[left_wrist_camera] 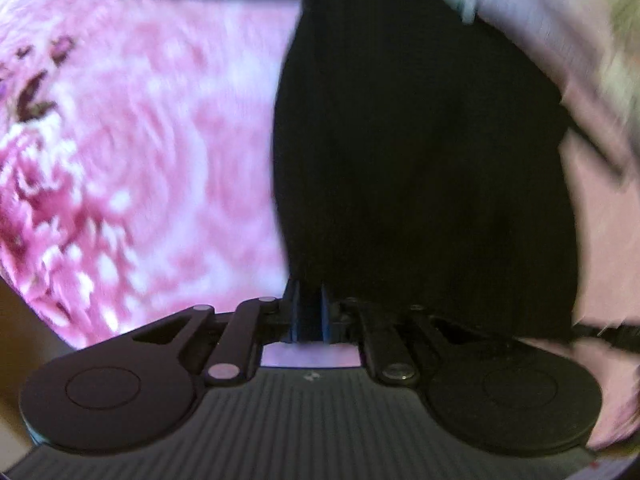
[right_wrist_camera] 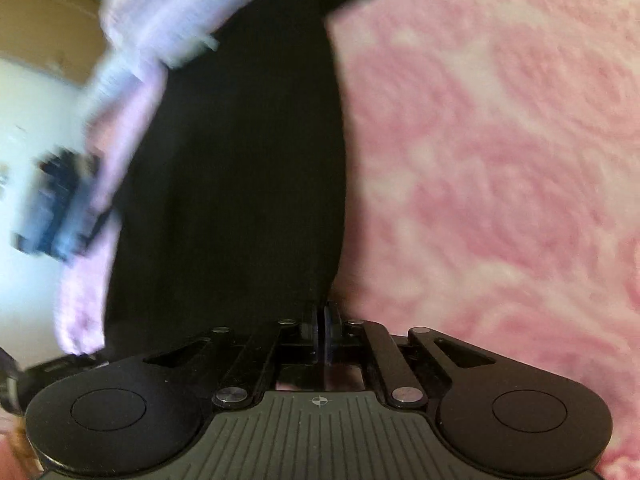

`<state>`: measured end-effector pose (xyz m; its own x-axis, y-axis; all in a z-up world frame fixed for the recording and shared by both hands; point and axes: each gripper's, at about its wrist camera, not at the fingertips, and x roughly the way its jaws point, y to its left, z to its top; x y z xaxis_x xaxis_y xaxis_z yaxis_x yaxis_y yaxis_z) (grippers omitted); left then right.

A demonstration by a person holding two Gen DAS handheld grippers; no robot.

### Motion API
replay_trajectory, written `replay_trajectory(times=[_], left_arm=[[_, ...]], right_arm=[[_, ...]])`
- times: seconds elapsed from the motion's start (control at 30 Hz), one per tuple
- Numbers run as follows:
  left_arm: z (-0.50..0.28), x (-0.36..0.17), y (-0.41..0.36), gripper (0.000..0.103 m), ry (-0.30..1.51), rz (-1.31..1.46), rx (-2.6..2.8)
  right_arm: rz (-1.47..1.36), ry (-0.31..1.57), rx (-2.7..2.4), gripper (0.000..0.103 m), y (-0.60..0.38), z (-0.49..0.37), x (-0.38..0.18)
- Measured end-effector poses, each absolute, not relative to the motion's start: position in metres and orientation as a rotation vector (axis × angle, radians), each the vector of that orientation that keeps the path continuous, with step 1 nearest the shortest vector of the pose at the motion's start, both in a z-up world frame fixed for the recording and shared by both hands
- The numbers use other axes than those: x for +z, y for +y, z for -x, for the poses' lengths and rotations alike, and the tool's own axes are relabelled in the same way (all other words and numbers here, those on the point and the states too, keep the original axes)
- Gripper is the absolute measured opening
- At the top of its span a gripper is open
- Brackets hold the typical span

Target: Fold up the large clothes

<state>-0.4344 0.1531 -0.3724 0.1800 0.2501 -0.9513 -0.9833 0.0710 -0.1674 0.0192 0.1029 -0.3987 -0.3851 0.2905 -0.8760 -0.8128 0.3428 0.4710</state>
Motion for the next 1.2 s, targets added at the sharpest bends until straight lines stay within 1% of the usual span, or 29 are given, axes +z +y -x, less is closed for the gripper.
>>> replay_trajectory(times=[0.03,0.07,0.13,0.17,0.2,0.3,0.4,0.47,0.63,0.83,0.9,0.93,0.97,1.07,1.1,1.13,1.2], left_arm=[[0.434,-0.373,0.153,0.015,0.935,1.052,1.161],[0.439,-0.368,0.154,0.015,0.921,1.051,1.174],[0.449,-0.356,0.162,0.014,0.916,1.031,1.22],[0.453,-0.348,0.169,0.015,0.916,1.005,1.239],[0.454,-0.341,0.177,0.015,0.91,0.969,1.254],[0.444,-0.328,0.218,0.015,0.861,0.871,1.277],[0.417,-0.333,0.267,0.015,0.801,0.805,1.224],[0.39,-0.343,0.302,0.015,0.775,0.755,1.181],[0.327,-0.374,0.383,0.015,0.793,0.569,1.083],[0.294,-0.405,0.471,0.015,0.829,0.401,1.057],[0.287,-0.413,0.497,0.015,0.829,0.365,1.057],[0.282,-0.417,0.513,0.018,0.828,0.341,1.061],[0.277,-0.419,0.528,0.019,0.826,0.323,1.069],[0.263,-0.424,0.572,0.019,0.803,0.325,1.087],[0.259,-0.424,0.584,0.02,0.791,0.323,1.097],[0.254,-0.425,0.597,0.02,0.794,0.328,1.103],[0.249,-0.424,0.609,0.019,0.764,0.34,1.125]], right_arm=[[0.532,1.536,1.286,0.0,0.106,-0.019,-0.399],[0.556,1.511,1.292,0.002,0.109,-0.021,-0.393],[0.651,1.385,1.285,0.012,0.117,-0.022,-0.375],[0.673,1.312,1.298,0.014,0.122,-0.023,-0.366],[0.683,1.233,1.313,0.014,0.13,-0.025,-0.356],[0.672,1.094,1.349,0.015,0.163,-0.025,-0.34],[0.682,0.942,1.43,0.015,0.217,-0.005,-0.338],[0.685,0.867,1.507,0.015,0.255,0.013,-0.345],[0.755,0.716,1.622,0.015,0.349,0.053,-0.378],[0.837,0.482,1.665,0.015,0.44,0.076,-0.419],[0.803,0.448,1.676,0.015,0.481,0.071,-0.431],[0.783,0.427,1.681,0.014,0.503,0.068,-0.434],[0.768,0.41,1.683,0.014,0.521,0.066,-0.437],[0.66,0.508,1.674,0.015,0.576,0.049,-0.441],[0.638,0.527,1.668,0.028,0.589,0.043,-0.442],[0.613,0.555,1.663,0.038,0.599,0.036,-0.442],[0.56,0.635,1.67,0.042,0.61,0.02,-0.44]])
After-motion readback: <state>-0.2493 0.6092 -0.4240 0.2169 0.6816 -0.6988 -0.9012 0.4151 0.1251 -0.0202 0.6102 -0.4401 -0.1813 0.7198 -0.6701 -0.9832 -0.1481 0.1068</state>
